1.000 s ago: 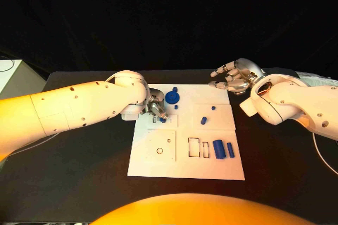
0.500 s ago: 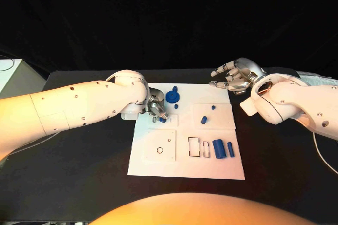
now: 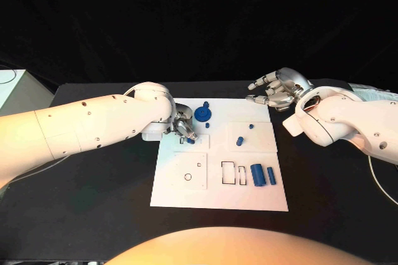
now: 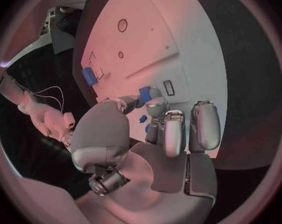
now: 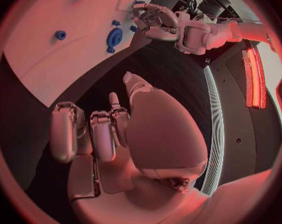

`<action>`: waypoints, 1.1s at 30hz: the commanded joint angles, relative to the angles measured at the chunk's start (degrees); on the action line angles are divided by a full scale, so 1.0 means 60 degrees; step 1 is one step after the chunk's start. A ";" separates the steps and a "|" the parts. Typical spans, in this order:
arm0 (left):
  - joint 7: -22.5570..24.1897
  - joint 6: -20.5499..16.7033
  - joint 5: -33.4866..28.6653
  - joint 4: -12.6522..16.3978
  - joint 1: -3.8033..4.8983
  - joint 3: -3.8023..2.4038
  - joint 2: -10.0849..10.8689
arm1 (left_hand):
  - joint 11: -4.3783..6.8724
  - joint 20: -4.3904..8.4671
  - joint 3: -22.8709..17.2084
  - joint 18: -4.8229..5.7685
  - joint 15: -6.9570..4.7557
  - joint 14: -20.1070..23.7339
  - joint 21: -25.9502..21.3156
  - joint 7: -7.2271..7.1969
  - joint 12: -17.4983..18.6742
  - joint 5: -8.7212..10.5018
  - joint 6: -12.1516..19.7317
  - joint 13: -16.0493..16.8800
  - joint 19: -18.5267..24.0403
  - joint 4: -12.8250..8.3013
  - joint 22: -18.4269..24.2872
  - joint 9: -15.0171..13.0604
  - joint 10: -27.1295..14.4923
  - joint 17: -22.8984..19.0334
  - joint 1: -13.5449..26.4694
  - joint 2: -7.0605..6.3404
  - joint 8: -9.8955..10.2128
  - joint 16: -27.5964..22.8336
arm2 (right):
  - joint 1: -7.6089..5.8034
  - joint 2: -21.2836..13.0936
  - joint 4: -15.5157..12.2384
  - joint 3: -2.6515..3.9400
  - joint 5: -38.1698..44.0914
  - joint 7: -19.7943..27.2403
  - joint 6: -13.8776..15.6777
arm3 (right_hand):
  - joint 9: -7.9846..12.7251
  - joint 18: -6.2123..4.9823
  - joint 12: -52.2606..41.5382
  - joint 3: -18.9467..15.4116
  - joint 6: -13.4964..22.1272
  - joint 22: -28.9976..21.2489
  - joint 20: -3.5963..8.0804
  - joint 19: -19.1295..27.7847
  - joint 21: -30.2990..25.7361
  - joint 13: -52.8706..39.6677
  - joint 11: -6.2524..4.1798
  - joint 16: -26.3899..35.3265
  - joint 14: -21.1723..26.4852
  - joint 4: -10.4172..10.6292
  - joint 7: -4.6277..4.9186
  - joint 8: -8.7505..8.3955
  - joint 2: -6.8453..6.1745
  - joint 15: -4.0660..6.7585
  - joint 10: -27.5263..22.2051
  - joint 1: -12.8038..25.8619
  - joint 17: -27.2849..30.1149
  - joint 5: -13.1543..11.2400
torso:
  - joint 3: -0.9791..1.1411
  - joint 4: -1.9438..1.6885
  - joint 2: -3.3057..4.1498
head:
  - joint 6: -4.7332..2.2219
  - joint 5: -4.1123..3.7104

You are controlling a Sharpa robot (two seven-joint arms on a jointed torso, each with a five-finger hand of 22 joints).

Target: Assemble the parts on the task board

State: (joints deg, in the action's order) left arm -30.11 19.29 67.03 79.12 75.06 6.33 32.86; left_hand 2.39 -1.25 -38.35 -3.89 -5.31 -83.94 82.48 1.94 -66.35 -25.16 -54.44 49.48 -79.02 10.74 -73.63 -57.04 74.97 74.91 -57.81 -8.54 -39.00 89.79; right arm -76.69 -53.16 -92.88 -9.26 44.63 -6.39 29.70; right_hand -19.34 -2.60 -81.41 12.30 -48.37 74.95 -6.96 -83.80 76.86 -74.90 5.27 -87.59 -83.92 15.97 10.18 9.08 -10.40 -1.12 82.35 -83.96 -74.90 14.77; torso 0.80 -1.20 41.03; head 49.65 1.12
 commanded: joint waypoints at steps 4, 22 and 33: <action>0.0032 0.0118 -0.0039 -0.0072 -0.0025 0.0036 -0.0022 | -0.0021 -0.0063 -0.1727 0.0024 0.0043 -0.0979 -0.0033 -0.0046 0.0050 0.0011 0.0032 -0.0043 0.0031 -0.1681 0.0028 -0.0002 0.0017 0.2410 0.0130 0.0044 0.0071 -0.0028 | 0.0003 -0.0011 -0.0006 0.0003 0.0076 0.0062 -0.0056 | -0.0015 -0.0098 0.0047 0.0036 0.0071 0.1127 0.0026 0.0052 -0.0047 -0.1160 0.0015 0.0054 -0.0746 0.0017 0.0028 0.0040 -0.0001 0.0029 -0.0058 0.0091 -0.1553 -0.0054 | -0.0001 -0.0001 -0.0004 | 0.0005 -0.0008; 0.0045 0.0199 -0.0080 -0.0087 -0.0037 0.0163 -0.0073 | -0.0010 -0.0065 -0.1520 0.0021 0.0038 -0.0976 -0.0050 -0.0069 0.0057 0.0010 0.0038 -0.0073 0.0041 -0.1497 0.0039 -0.0001 0.0000 0.2400 0.0385 -0.0063 0.0093 -0.0034 | 0.0014 0.0010 0.0026 0.0003 0.0077 0.0039 -0.0120 | -0.0016 -0.0100 0.0045 0.0043 0.0075 0.1120 0.0027 0.0056 -0.0063 -0.1159 0.0016 0.0055 -0.0747 0.0051 0.0027 0.0056 0.0026 0.0029 -0.0055 0.0156 -0.1553 -0.0041 | 0.0003 -0.0006 0.0000 | 0.0041 -0.0014; 0.0044 0.0181 -0.0135 -0.0098 -0.0037 0.0239 -0.0106 | -0.0005 -0.0064 -0.1469 0.0015 0.0034 -0.0972 -0.0066 -0.0078 0.0077 0.0006 0.0042 -0.0110 0.0060 -0.1460 0.0065 0.0000 -0.0021 0.2387 0.0453 -0.0114 0.0101 -0.0042 | 0.0028 0.0019 0.0030 0.0003 0.0077 0.0006 -0.0171 | -0.0016 -0.0097 0.0037 0.0046 0.0078 0.1128 0.0027 0.0048 -0.0051 -0.1165 0.0015 0.0054 -0.0748 0.0061 0.0027 0.0063 0.0038 0.0029 -0.0048 0.0185 -0.1558 -0.0039 | -0.0001 0.0004 0.0003 | 0.0051 -0.0025</action>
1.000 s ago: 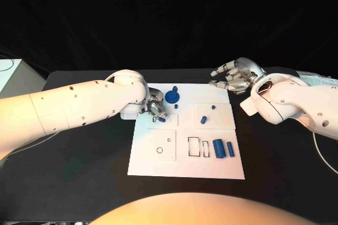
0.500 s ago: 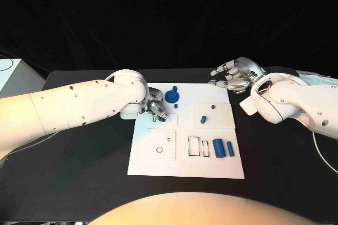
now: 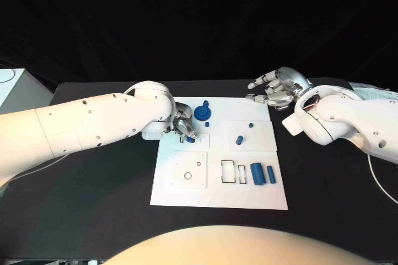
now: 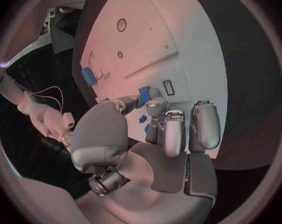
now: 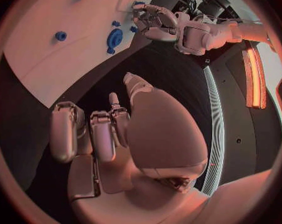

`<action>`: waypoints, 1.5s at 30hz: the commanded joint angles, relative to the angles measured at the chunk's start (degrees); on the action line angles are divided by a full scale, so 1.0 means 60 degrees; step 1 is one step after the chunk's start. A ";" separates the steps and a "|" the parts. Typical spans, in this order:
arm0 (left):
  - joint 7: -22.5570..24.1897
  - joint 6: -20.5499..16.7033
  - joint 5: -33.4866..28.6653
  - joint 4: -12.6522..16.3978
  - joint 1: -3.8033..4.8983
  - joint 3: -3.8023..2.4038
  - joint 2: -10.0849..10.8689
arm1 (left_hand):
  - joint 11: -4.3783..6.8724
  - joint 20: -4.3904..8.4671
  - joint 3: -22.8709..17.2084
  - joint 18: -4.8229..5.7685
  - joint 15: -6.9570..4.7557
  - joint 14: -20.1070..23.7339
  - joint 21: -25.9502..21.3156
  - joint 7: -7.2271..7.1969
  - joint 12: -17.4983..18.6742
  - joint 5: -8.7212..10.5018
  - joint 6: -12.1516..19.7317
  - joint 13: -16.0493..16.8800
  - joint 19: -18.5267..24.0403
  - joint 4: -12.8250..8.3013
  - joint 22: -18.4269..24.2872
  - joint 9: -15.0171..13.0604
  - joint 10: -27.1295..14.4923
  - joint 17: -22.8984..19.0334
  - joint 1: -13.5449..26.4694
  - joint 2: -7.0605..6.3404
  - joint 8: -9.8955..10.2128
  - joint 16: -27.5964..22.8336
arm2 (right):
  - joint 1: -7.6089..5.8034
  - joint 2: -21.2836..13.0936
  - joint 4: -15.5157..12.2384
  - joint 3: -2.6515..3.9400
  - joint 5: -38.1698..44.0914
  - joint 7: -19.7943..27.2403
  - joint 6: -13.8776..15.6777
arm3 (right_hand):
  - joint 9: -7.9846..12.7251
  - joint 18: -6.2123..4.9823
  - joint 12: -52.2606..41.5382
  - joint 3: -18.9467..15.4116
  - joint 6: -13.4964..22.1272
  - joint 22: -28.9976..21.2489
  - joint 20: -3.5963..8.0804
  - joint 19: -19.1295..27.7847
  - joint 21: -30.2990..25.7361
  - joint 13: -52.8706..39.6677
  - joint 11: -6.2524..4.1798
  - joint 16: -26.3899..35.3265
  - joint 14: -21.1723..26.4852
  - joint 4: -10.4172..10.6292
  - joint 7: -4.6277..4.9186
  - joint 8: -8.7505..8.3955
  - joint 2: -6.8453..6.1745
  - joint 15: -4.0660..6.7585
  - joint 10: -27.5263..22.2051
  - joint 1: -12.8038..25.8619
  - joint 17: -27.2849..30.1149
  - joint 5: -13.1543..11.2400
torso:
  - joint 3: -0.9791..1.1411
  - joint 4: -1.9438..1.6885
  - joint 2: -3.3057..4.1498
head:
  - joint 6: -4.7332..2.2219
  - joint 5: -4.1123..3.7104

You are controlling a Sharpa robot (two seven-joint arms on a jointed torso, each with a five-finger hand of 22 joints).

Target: Assemble the parts on the task board

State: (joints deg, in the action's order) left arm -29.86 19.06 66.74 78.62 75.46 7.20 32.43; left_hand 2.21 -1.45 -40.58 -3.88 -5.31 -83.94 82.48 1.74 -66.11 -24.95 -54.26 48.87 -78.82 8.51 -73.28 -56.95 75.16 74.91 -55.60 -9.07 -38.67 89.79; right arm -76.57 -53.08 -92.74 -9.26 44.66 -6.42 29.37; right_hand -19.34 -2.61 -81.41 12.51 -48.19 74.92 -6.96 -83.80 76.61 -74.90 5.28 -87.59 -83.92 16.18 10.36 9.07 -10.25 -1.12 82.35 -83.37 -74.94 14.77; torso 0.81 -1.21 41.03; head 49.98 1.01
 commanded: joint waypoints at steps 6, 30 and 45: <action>0.0001 0.0181 -0.0108 -0.0027 -0.0103 0.0112 -0.0045 | 0.0033 -0.0025 -0.0919 0.0009 0.0028 -0.0972 -0.0087 -0.0058 0.0031 -0.0007 -0.0027 -0.0023 0.0044 -0.0911 0.0030 -0.0011 -0.0062 0.2388 0.0287 -0.0066 0.0047 -0.0041 | 0.0016 0.0005 0.0007 0.0003 0.0070 0.0011 -0.0150 | -0.0017 -0.0099 0.0035 0.0017 0.0045 0.1124 0.0027 0.0054 -0.0025 -0.1165 0.0014 0.0059 -0.0746 0.0030 -0.0004 0.0071 0.0026 0.0029 -0.0046 0.0106 -0.1541 -0.0038 | 0.0000 0.0003 -0.0004 | -0.0005 -0.0016; -0.0004 0.0087 -0.0219 -0.0071 -0.0102 0.0165 -0.0095 | 0.0044 -0.0008 -0.0304 0.0007 0.0014 -0.0971 -0.0113 -0.0077 0.0014 0.0019 -0.0091 -0.0048 0.0047 -0.0523 0.0040 0.0011 -0.0093 0.2384 0.0564 -0.0045 0.0077 -0.0044 | 0.0025 -0.0050 -0.0013 0.0003 0.0059 0.0016 -0.0142 | -0.0029 -0.0100 0.0049 0.0022 -0.0003 0.1122 0.0031 0.0053 -0.0033 -0.1148 0.0004 0.0065 -0.0745 0.0028 -0.0017 0.0121 0.0030 0.0036 -0.0058 0.0166 -0.1535 -0.0043 | -0.0002 -0.0004 -0.0002 | -0.0003 -0.0027; 0.0002 0.0001 -0.0263 -0.0077 -0.0103 0.0217 -0.0137 | 0.0044 0.0000 0.0231 0.0007 0.0011 -0.0967 -0.0128 -0.0081 0.0001 0.0053 -0.0129 -0.0069 0.0044 -0.0296 0.0040 0.0021 -0.0123 0.2373 0.0673 -0.0123 0.0096 -0.0051 | 0.0039 -0.0021 0.0002 0.0003 0.0040 0.0022 -0.0144 | -0.0022 -0.0104 0.0061 0.0020 0.0029 0.1111 0.0033 0.0060 -0.0052 -0.1135 0.0004 0.0073 -0.0741 0.0018 -0.0015 0.0113 0.0014 0.0038 -0.0070 0.0175 -0.1520 -0.0046 | 0.0000 -0.0004 -0.0003 | -0.0021 -0.0018</action>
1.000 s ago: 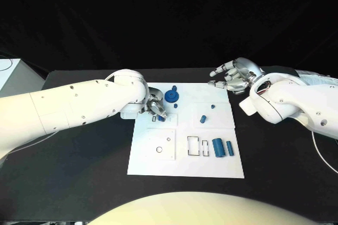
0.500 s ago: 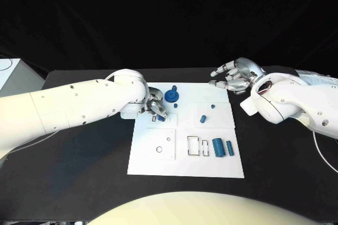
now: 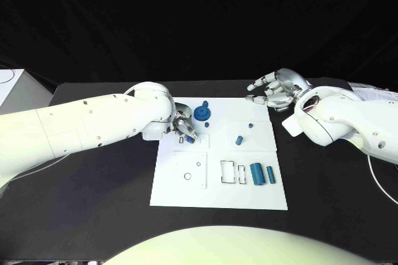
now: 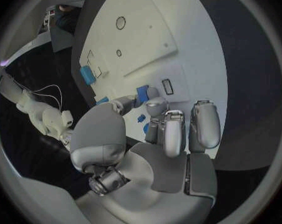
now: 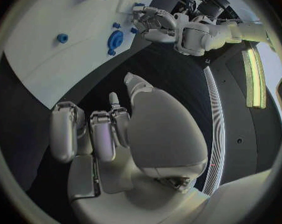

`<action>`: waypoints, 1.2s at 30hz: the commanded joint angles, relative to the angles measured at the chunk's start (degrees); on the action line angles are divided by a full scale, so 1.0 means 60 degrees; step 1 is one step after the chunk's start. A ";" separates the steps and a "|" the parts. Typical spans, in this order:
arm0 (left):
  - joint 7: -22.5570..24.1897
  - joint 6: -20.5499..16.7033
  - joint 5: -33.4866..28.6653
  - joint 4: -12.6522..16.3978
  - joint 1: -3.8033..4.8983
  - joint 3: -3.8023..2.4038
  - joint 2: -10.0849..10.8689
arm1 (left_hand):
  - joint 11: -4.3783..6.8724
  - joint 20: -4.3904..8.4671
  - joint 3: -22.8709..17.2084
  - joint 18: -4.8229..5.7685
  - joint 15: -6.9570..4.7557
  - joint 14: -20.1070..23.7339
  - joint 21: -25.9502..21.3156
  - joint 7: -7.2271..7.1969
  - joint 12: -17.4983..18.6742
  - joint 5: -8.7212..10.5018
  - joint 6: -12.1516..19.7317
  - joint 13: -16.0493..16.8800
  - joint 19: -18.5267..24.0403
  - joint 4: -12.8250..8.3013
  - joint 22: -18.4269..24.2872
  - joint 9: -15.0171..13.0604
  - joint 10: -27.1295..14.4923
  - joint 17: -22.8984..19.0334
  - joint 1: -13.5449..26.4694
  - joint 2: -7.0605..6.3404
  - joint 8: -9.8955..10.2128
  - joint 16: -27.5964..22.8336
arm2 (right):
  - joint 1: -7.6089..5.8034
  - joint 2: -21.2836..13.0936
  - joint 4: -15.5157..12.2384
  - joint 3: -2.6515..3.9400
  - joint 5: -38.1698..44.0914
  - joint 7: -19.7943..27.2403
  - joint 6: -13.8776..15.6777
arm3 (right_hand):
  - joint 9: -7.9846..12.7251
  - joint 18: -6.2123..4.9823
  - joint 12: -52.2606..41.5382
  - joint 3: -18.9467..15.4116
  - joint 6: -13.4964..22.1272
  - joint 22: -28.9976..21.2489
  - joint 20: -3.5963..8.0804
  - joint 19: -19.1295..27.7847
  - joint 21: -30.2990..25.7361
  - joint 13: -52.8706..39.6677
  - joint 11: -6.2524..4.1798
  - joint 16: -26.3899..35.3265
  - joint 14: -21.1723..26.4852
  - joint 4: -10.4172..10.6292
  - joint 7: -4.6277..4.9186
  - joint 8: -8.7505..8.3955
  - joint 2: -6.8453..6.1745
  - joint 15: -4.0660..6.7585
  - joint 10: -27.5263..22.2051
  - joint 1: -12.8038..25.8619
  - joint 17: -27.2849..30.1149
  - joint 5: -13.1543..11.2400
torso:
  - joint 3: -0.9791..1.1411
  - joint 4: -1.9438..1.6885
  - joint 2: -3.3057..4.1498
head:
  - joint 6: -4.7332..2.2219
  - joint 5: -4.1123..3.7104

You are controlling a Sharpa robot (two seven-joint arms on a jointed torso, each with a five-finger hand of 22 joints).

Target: Assemble the parts on the task board

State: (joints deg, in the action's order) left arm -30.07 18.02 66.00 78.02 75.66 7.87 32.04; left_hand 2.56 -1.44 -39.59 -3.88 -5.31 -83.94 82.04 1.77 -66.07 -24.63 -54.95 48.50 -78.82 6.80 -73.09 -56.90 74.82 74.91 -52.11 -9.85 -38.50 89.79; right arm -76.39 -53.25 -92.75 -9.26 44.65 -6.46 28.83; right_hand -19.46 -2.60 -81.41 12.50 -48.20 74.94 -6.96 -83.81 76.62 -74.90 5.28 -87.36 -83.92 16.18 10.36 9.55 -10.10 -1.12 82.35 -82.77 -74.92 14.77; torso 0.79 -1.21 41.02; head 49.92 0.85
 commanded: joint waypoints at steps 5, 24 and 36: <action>0.0038 0.0160 -0.0144 0.0023 -0.0137 0.0124 -0.0065 | -0.0015 0.0002 0.0397 0.0006 0.0011 -0.0967 -0.0065 -0.0083 -0.0014 0.0011 -0.0033 -0.0010 0.0046 0.0111 0.0012 0.0022 -0.0076 0.2374 0.0114 -0.0037 0.0084 -0.0051 | 0.0014 0.0010 0.0003 0.0003 0.0022 0.0047 -0.0042 | 0.0011 -0.0111 0.0079 0.0026 0.0092 0.1090 0.0034 0.0074 -0.0087 -0.1117 0.0008 0.0050 -0.0733 -0.0001 -0.0007 0.0013 -0.0030 0.0037 -0.0089 0.0071 -0.1497 -0.0047 | 0.0002 -0.0001 0.0000 | -0.0015 0.0012; 0.0039 0.0146 -0.0149 0.0020 -0.0136 0.0141 -0.0049 | -0.0018 0.0005 0.0916 0.0005 0.0013 -0.0966 -0.0079 -0.0080 -0.0022 0.0002 -0.0053 -0.0024 0.0046 0.0335 0.0014 0.0045 -0.0096 0.2369 0.0100 -0.0084 0.0123 -0.0054 | 0.0017 -0.0001 -0.0006 0.0003 0.0006 0.0059 -0.0028 | 0.0025 -0.0128 0.0123 0.0031 0.0159 0.1046 0.0034 0.0107 -0.0163 -0.1076 0.0017 0.0079 -0.0718 -0.0010 0.0003 -0.0010 -0.0041 0.0033 -0.0130 0.0074 -0.1442 -0.0049 | 0.0003 -0.0002 -0.0001 | -0.0021 0.0012; 0.0036 0.0180 -0.0140 -0.0010 -0.0136 0.0146 -0.0036 | -0.0021 0.0004 0.1095 0.0006 0.0015 -0.0967 -0.0080 -0.0077 -0.0022 0.0001 -0.0062 -0.0035 0.0041 0.0428 0.0008 0.0053 -0.0104 0.2372 0.0099 -0.0110 0.0136 -0.0052 | 0.0017 -0.0013 -0.0010 0.0003 0.0001 0.0067 -0.0015 | 0.0030 -0.0134 0.0130 0.0026 0.0185 0.1027 0.0033 0.0122 -0.0196 -0.1068 0.0020 0.0099 -0.0706 -0.0004 0.0009 -0.0017 -0.0048 0.0030 -0.0138 0.0091 -0.1404 -0.0056 | 0.0000 -0.0001 -0.0001 | -0.0017 0.0016</action>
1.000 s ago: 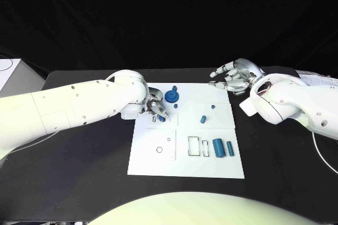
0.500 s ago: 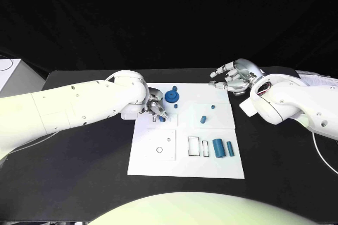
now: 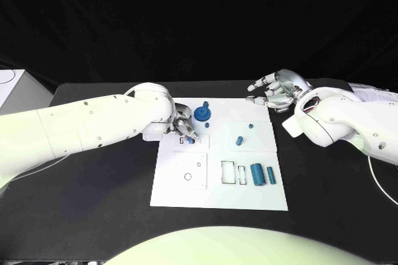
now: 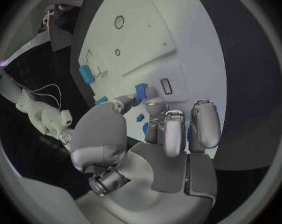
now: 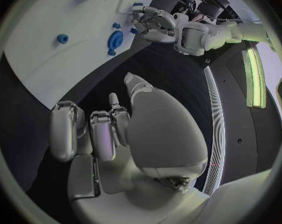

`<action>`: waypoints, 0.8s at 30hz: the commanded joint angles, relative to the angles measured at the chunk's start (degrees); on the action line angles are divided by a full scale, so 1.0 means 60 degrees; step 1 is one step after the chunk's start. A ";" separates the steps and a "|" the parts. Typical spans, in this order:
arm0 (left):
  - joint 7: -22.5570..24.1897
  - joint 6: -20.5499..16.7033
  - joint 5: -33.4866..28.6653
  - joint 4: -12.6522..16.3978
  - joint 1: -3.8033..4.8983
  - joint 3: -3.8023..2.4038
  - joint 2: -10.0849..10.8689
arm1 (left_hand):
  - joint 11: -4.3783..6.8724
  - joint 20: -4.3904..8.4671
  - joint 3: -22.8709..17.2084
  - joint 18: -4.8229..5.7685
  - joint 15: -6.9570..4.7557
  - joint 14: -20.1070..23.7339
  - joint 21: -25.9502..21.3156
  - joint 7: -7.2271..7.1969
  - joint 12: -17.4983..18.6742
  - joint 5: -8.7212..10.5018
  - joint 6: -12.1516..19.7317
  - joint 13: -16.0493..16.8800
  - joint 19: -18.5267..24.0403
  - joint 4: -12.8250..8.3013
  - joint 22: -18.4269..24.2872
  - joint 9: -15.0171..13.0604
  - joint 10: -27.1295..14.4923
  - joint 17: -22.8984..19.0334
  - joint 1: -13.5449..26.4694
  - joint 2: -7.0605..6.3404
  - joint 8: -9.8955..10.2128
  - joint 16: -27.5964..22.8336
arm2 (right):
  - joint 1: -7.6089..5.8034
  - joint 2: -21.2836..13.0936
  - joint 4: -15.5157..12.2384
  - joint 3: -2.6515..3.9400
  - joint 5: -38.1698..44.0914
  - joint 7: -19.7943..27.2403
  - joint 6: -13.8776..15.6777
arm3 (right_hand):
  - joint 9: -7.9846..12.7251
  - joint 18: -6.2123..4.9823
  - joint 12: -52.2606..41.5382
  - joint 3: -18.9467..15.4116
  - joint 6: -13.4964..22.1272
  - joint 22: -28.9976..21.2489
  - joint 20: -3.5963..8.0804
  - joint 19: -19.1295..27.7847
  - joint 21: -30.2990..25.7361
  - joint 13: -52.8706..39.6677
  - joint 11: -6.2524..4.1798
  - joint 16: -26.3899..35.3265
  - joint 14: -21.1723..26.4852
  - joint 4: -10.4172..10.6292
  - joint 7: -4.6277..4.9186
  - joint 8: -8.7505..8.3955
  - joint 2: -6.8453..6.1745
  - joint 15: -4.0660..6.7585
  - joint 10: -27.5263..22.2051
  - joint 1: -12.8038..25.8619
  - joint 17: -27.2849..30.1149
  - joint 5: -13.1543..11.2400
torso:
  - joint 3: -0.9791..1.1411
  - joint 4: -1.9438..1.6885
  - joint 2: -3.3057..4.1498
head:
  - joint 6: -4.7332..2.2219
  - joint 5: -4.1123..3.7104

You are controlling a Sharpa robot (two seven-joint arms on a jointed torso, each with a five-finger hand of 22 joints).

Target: Assemble the parts on the task board

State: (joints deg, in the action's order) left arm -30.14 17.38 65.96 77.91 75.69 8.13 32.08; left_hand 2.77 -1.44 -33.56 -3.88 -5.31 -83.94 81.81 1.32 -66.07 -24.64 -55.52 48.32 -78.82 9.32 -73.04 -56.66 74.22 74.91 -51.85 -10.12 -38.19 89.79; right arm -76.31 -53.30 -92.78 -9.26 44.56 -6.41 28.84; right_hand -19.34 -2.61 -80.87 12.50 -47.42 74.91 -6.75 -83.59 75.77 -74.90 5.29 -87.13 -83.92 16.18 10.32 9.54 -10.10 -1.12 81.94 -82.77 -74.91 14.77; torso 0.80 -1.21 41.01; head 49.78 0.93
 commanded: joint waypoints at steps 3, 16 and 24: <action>0.0050 0.0304 -0.0112 -0.0012 -0.0142 0.0103 -0.0039 | -0.0058 0.0003 0.0302 0.0006 0.0017 -0.0969 -0.0048 0.0001 -0.0033 0.0003 0.0021 0.0002 0.0042 0.0122 0.0003 0.0020 -0.0002 0.2380 0.0063 -0.0095 0.0096 -0.0047 | 0.0005 -0.0011 -0.0006 0.0003 -0.0009 0.0107 0.0034 | 0.0013 -0.0138 0.0048 0.0019 0.0069 0.1020 -0.0004 0.0096 -0.0076 -0.1061 0.0022 0.0070 -0.0701 0.0005 0.0018 -0.0017 -0.0055 0.0028 -0.0076 0.0112 -0.1390 -0.0065 | -0.0003 0.0000 0.0004 | 0.0006 -0.0001; 0.0052 0.0162 -0.0044 -0.0022 -0.0142 0.0100 -0.0012 | -0.0064 -0.0002 0.1578 0.0003 0.0022 -0.0965 -0.0077 0.0002 -0.0065 0.1373 -0.0037 -0.0020 0.0032 0.1175 -0.0007 0.0061 -0.0010 0.2366 -0.0199 -0.0082 0.0184 -0.0057 | 0.0006 -0.0022 -0.0003 0.0002 -0.0040 0.0186 0.0111 | 0.0021 -0.0160 0.0083 -0.0063 0.0126 0.0955 -0.0015 0.0144 -0.0194 -0.1022 0.0036 0.0097 -0.0690 0.0041 0.0030 -0.0003 -0.0095 0.0015 -0.0111 0.0257 -0.1352 -0.0179 | -0.0005 -0.0001 0.0004 | 0.0003 -0.0018; 0.0063 -0.0013 -0.0037 0.0046 -0.0144 0.0092 0.0073 | -0.0063 -0.0002 0.1918 0.0002 0.0022 -0.0967 -0.0086 0.0000 -0.0072 0.1946 -0.0050 -0.0038 0.0029 0.1233 -0.0012 0.0067 -0.0009 0.2373 -0.0159 0.0044 0.0203 -0.0052 | 0.0013 -0.0019 0.0010 0.0002 -0.0042 0.0184 0.0095 | 0.0022 -0.0159 0.0077 -0.0072 0.0129 0.0956 -0.0015 0.0143 -0.0193 -0.1027 0.0037 0.0098 -0.0690 0.0047 0.0031 0.0000 -0.0093 0.0014 -0.0106 0.0276 -0.1352 -0.0182 | -0.0004 0.0003 0.0002 | 0.0003 -0.0026</action>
State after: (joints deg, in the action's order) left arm -29.86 16.71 65.95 78.08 75.58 8.14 32.48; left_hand 2.76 -1.44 -22.35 -3.88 -5.31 -83.94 81.60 1.19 -66.29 -13.26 -56.06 48.19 -78.82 16.75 -73.09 -56.33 74.22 74.91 -52.72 -10.17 -38.03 89.79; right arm -76.29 -53.41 -92.74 -9.27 44.42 -5.98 29.11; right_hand -19.28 -2.61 -80.64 12.33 -47.19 74.94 -6.75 -83.18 74.81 -74.90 5.49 -86.91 -83.92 16.35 10.55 9.54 -10.63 -1.12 81.73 -81.64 -74.91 13.87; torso 0.76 -1.20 41.03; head 49.81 0.80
